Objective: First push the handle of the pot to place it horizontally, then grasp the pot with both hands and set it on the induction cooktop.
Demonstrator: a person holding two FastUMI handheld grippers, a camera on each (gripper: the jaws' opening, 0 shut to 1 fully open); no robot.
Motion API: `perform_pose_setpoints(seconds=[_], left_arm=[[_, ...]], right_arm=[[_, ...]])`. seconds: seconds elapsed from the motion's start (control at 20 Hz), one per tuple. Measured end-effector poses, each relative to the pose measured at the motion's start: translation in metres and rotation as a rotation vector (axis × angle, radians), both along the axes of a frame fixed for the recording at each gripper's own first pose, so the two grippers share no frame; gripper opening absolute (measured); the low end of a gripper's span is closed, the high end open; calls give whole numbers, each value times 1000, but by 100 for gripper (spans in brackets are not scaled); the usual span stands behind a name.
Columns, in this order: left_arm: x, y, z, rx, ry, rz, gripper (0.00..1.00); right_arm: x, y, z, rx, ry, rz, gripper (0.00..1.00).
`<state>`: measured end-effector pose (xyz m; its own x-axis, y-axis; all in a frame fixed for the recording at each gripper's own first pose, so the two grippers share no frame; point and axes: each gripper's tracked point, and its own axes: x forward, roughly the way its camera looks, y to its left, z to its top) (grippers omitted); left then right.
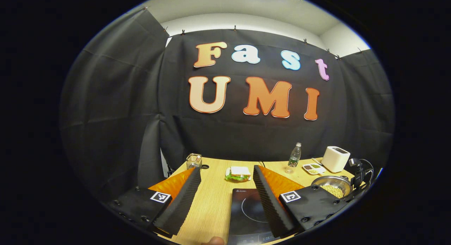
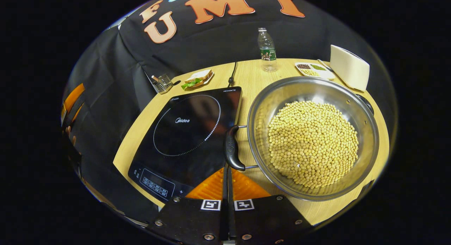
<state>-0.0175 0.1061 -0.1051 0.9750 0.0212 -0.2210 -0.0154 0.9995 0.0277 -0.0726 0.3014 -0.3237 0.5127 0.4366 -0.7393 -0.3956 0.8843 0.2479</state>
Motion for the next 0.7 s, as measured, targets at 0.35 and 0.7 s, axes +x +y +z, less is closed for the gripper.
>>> perform_pose_setpoints(seconds=[0.35,0.7], left_arm=[[2,11,-4,-8,5,15,97],[5,19,-8,-19,15,22,98]], right_arm=[[12,10,0,7,-24,-17,0],[24,18,0,18,-34,-30,0]])
